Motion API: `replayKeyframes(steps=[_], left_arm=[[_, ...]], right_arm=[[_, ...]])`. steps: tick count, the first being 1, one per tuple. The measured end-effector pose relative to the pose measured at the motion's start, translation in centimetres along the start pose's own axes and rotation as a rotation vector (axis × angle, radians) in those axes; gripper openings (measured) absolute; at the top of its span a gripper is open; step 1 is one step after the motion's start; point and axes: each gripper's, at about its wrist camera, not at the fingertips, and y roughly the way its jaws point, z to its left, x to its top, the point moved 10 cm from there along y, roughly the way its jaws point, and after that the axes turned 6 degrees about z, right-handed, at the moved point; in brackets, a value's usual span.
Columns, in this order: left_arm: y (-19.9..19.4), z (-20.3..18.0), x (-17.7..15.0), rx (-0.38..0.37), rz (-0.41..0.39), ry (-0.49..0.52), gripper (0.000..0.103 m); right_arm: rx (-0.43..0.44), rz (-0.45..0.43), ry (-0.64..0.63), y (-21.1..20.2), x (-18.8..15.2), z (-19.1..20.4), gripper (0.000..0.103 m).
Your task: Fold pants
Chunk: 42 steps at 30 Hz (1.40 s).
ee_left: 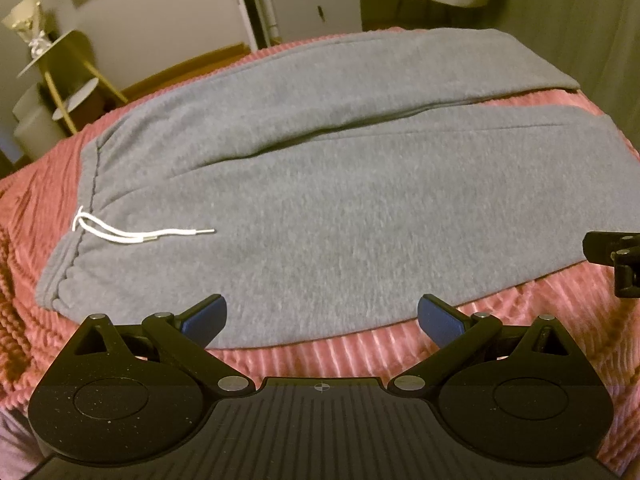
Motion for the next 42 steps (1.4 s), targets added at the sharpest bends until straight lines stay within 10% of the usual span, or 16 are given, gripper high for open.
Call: replayKeyframes(steps=[25, 29, 35, 42], left_arm=[[1.5, 1.4, 1.1, -0.006, 0.003, 0.031, 0.103], [2.7, 4.0, 2.2, 0.031, -0.003, 0.015, 0.103], [6.0, 9.9, 4.2, 0.079, -0.024, -0.136, 0.103], [10.3, 14.9, 6.5, 0.349, -0.113, -0.104, 0.103]], right_arm=[[0.039, -0.106, 0.06, 0.6, 2.5, -0.7, 0.103], [0.117, 0.0, 0.107, 4.1, 4.0, -0.3, 0.103], [0.146, 0.011, 0.265, 7.8, 10.3, -1.8, 0.103], [0.114, -0.034, 0.436, 15.1, 23.9, -3.4, 0.103]])
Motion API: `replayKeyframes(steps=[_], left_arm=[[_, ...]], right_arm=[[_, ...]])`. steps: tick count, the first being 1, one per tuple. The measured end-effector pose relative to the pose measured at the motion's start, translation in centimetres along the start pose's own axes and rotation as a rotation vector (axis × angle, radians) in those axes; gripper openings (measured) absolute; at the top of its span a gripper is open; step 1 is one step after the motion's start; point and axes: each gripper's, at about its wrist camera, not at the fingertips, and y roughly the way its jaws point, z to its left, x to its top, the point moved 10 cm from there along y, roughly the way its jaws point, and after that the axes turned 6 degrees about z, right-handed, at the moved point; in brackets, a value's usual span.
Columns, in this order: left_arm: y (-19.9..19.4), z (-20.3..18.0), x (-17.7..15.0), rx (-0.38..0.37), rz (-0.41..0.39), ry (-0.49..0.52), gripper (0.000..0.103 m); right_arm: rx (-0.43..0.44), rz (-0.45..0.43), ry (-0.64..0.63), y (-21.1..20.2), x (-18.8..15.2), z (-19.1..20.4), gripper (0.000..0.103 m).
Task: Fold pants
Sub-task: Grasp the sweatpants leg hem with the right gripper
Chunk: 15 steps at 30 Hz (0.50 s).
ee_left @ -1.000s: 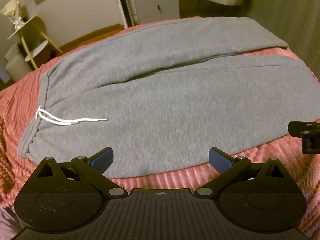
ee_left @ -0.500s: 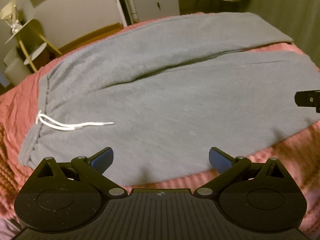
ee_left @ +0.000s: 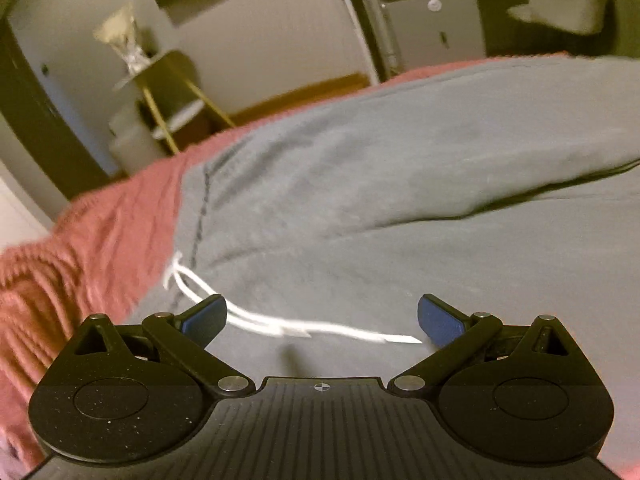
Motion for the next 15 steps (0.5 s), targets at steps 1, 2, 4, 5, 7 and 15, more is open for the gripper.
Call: replayKeyframes(steps=[1, 2, 4, 5, 7, 15], left_arm=[[1.1, 0.1, 0.3, 0.014, 0.002, 0.007, 0.103], [2.0, 0.2, 0.6, 0.02, 0.007, 0.006, 0.103], [3.7, 0.7, 1.2, 0.023, 0.013, -0.019, 0.103], [4.4, 1.0, 1.5, 0.025, 0.013, -0.034, 0.103], [5.6, 1.7, 2.0, 0.04, 0.007, -0.063, 0.103], [8.3, 3.2, 2.4, 0.01, 0.025, -0.157, 0.103]], right_arm=[[-0.008, -0.021, 0.012, 1.0, 2.2, 0.3, 0.103], [-0.023, -0.015, 0.028, 2.7, 3.8, 0.8, 0.102], [-0.054, -0.012, 0.065, 6.0, 6.7, 1.1, 0.1], [-0.057, -0.005, 0.091, 7.5, 8.0, 1.2, 0.098], [-0.045, 0.038, 0.159, 11.2, 9.9, 1.7, 0.092], [-0.106, -0.029, 0.324, 17.3, 16.9, 0.2, 0.09]])
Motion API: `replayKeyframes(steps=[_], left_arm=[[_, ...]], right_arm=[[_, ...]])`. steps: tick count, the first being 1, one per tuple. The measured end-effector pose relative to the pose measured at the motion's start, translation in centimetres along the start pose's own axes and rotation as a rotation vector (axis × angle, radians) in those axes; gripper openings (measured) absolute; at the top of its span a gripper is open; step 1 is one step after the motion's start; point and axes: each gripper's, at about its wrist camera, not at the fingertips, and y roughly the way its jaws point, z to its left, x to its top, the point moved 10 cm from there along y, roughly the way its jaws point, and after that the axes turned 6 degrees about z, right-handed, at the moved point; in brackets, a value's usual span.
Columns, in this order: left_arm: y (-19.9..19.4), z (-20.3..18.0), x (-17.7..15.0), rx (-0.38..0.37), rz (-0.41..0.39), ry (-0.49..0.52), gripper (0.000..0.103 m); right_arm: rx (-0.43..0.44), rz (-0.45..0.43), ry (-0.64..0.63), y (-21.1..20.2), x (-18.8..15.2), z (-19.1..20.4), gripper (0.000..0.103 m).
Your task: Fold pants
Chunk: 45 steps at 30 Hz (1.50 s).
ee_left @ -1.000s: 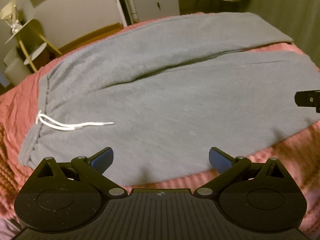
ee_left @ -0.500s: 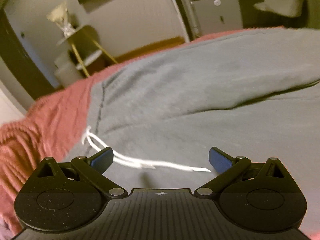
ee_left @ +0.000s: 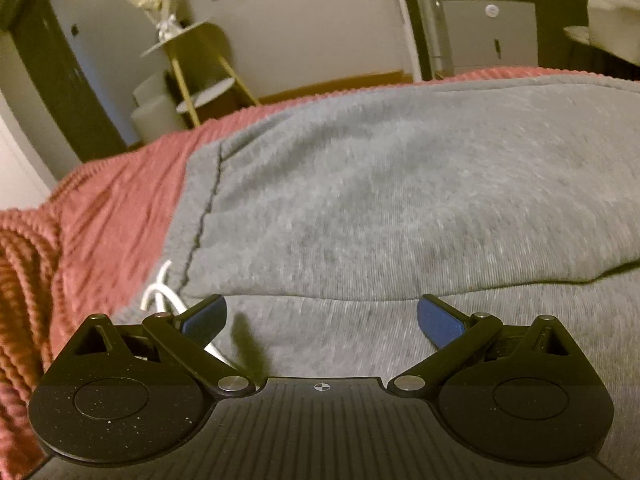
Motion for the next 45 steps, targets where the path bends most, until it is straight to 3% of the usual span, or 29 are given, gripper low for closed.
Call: replayKeyframes(steps=[3, 5, 6, 8, 10, 16, 18, 22, 24, 27, 30, 31, 34, 36, 37, 39, 41, 45], left_arm=[[0.3, -0.4, 0.0, 0.011, -0.011, 0.011, 0.103], [0.1, -0.7, 0.0, 0.026, -0.028, 0.029, 0.103], [0.1, -0.8, -0.1, 0.03, -0.031, 0.036, 0.103], [0.2, -0.7, -0.2, 0.025, -0.037, 0.035, 0.103], [0.2, -0.5, -0.4, 0.011, -0.038, 0.022, 0.103], [-0.8, 1.2, -0.1, -0.012, -0.03, -0.05, 0.103], [-1.5, 2.0, 0.2, -0.013, -0.048, -0.07, 0.103], [-2.6, 2.9, 0.4, -0.112, -0.033, -0.148, 0.103], [-3.2, 3.0, 0.2, -0.164, -0.025, -0.18, 0.103], [-4.1, 2.4, -0.1, -0.216, -0.025, -0.2, 0.103], [-4.5, 1.4, -0.5, -0.225, 0.006, -0.171, 0.103], [-4.7, 1.2, -0.7, -0.219, 0.009, -0.157, 0.103], [-5.4, 0.8, -1.0, -0.181, -0.001, -0.123, 0.103], [-5.8, 0.7, -0.7, -0.171, 0.006, -0.113, 0.103], [-5.8, 0.6, -0.2, -0.189, 0.018, -0.12, 0.103], [-5.6, 0.5, 1.2, -0.248, 0.039, -0.143, 0.103], [-5.1, 0.4, 3.2, -0.27, 0.046, -0.144, 0.103], [-3.3, 0.2, 7.8, -0.268, 0.04, -0.142, 0.103]], right_arm=[[-0.106, 0.011, -0.058, 1.4, -0.4, -0.1, 0.089], [-0.15, 0.002, -0.11, 1.3, -0.6, 0.2, 0.08], [-0.158, -0.011, -0.116, 0.9, -0.5, 0.0, 0.064], [-0.135, -0.024, -0.109, -0.1, -0.4, -0.8, 0.019], [-0.048, -0.007, -0.073, -0.9, -0.7, -1.4, 0.01], [0.15, -0.063, -0.108, -8.4, -3.5, -4.5, 0.009], [0.232, -0.082, -0.117, -12.0, -5.7, -6.5, 0.009], [0.32, -0.103, -0.163, -18.6, -12.7, -12.8, 0.009], [0.31, -0.086, -0.16, -20.6, -17.3, -17.3, 0.008], [0.249, -0.005, -0.174, -20.1, -23.8, -23.6, 0.002], [0.151, 0.069, -0.145, -18.2, -26.1, -28.1, 0.003], [0.146, 0.045, -0.164, -18.5, -25.8, -28.1, 0.006], [0.124, -0.17, -0.36, -21.0, -22.9, -24.2, 0.009], [0.139, -0.264, -0.474, -21.3, -21.0, -20.4, 0.026], [0.151, -0.285, -0.52, -20.8, -20.2, -18.6, 0.042], [0.142, -0.287, -0.587, -18.8, -18.9, -15.0, 0.051], [0.121, -0.242, -0.627, -16.1, -18.3, -12.7, 0.05], [0.029, -0.197, -0.614, -11.8, -16.8, -12.7, 0.05]])
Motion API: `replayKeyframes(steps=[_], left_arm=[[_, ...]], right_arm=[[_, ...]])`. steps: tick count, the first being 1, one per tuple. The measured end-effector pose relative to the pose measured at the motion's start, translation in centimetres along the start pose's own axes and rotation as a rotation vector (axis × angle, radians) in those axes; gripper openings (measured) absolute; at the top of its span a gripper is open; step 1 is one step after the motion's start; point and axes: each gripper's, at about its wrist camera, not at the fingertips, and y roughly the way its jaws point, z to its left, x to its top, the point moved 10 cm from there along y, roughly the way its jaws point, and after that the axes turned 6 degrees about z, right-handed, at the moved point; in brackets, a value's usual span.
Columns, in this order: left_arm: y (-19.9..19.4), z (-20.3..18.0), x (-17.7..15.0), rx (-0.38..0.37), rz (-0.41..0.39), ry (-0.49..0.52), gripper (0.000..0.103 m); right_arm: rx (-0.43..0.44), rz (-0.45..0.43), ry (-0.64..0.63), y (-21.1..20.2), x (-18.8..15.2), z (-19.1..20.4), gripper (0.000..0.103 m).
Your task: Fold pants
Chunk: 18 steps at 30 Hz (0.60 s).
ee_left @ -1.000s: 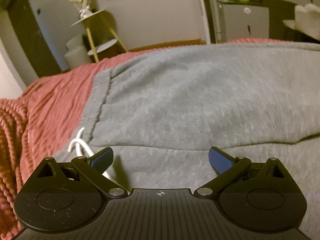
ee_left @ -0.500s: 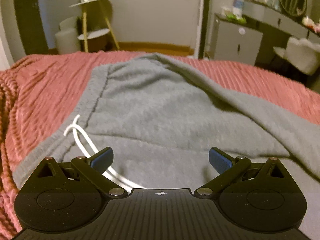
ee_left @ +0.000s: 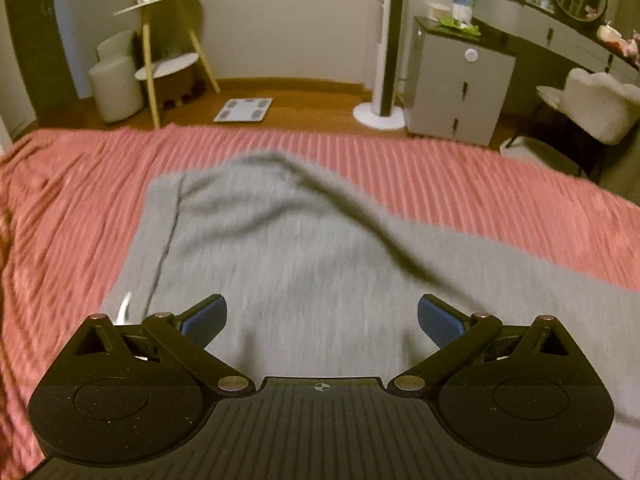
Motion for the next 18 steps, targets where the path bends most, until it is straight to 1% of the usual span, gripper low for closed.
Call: replayKeyframes(steps=[2, 3, 5, 7, 8, 9, 10, 11, 12, 15, 18], left_arm=[[1.8, -0.7, 1.7, -0.018, 0.023, -0.004, 0.103], [3.0, -1.0, 2.4, -0.024, 0.043, -0.013, 0.103], [5.9, -1.5, 3.7, -0.025, 0.099, -0.038, 0.103], [8.6, -1.6, 4.5, -0.028, 0.156, -0.073, 0.103], [9.8, -1.5, 4.8, -0.039, 0.179, -0.098, 0.102], [10.7, -1.4, 5.1, -0.045, 0.194, -0.127, 0.098], [11.5, -1.1, 5.2, -0.049, 0.209, -0.157, 0.086], [12.1, -0.7, 5.4, -0.023, 0.22, -0.177, 0.085], [12.3, -0.6, 5.6, -0.014, 0.21, -0.183, 0.085], [12.5, -0.8, 6.5, 0.011, 0.151, -0.132, 0.085], [12.7, -1.5, 6.7, 0.033, 0.146, -0.078, 0.085]], right_arm=[[-0.001, 0.011, 0.009, 1.5, -0.4, -0.4, 0.052], [-0.009, 0.001, -0.006, 2.0, -0.5, -0.2, 0.054], [-0.034, -0.024, -0.046, 2.1, -0.7, -0.2, 0.065], [-0.049, -0.033, -0.059, 2.8, -0.4, -0.3, 0.071], [-0.035, -0.035, -0.051, 2.7, -0.7, -0.4, 0.072], [-0.014, -0.037, -0.036, 2.6, -0.8, -0.3, 0.072], [0.0, -0.041, -0.03, 2.4, -0.8, -0.4, 0.072], [0.007, -0.04, -0.035, 2.7, -0.9, -0.7, 0.073], [0.008, -0.042, -0.039, 2.4, -0.8, -0.9, 0.072], [0.015, -0.038, -0.022, 2.5, -0.4, -1.1, 0.07], [0.0, -0.034, -0.008, 2.8, 0.3, -1.2, 0.057]])
